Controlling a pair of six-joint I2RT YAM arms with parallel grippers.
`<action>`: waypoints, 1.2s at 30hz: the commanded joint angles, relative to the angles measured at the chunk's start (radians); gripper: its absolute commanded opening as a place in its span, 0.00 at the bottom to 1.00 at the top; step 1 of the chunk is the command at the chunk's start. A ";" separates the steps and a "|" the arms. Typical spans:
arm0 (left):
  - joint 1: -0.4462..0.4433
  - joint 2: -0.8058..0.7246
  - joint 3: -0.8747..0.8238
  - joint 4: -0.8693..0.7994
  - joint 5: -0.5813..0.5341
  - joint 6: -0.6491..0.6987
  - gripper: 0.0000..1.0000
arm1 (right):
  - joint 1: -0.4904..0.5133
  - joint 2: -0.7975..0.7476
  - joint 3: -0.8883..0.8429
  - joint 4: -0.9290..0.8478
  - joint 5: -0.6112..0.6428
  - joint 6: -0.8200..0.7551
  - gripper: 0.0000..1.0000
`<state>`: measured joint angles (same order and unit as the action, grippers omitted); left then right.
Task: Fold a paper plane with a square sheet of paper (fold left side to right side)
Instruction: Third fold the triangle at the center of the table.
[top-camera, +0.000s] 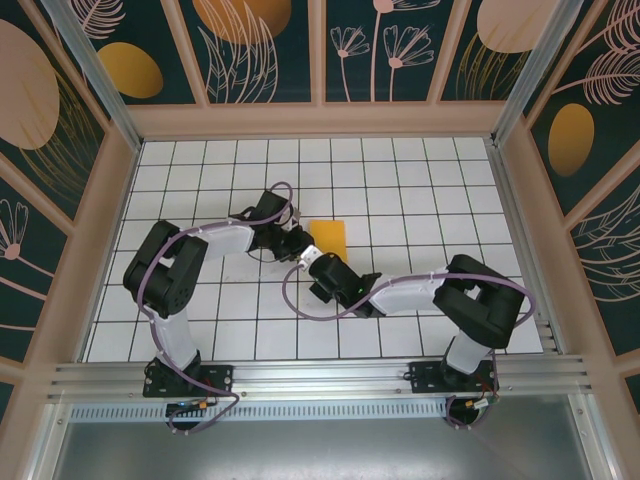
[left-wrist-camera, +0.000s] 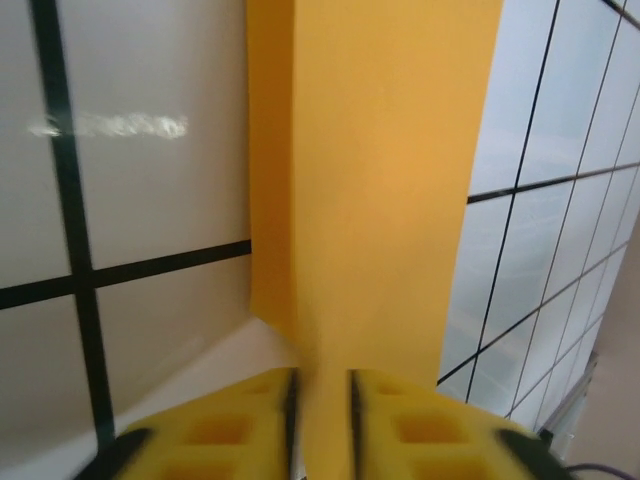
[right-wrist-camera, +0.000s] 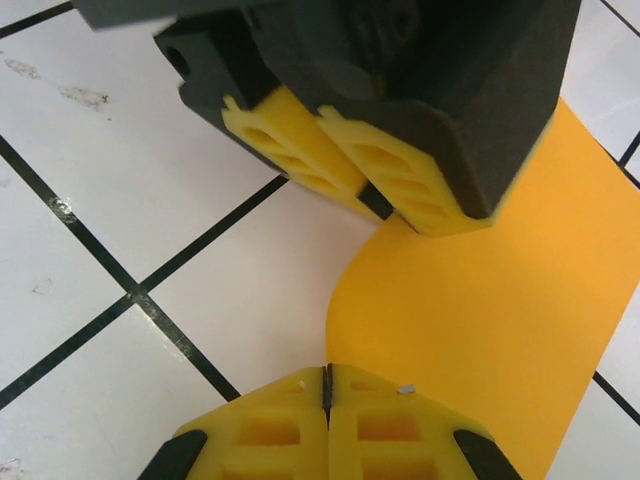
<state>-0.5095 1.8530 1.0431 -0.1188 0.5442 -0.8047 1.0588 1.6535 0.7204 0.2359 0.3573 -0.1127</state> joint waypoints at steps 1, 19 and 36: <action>0.020 -0.075 0.040 -0.100 -0.056 0.058 0.33 | -0.011 -0.034 0.011 -0.024 -0.060 0.035 0.00; 0.029 0.123 0.265 -0.071 0.070 0.134 0.28 | -0.032 -0.007 0.013 -0.017 -0.126 0.105 0.00; -0.007 0.327 0.354 -0.137 0.005 0.191 0.23 | -0.153 -0.021 0.053 -0.055 -0.380 0.155 0.00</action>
<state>-0.5072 2.1445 1.3811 -0.2077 0.5774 -0.6510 0.9344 1.6424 0.7353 0.2012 0.0738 0.0135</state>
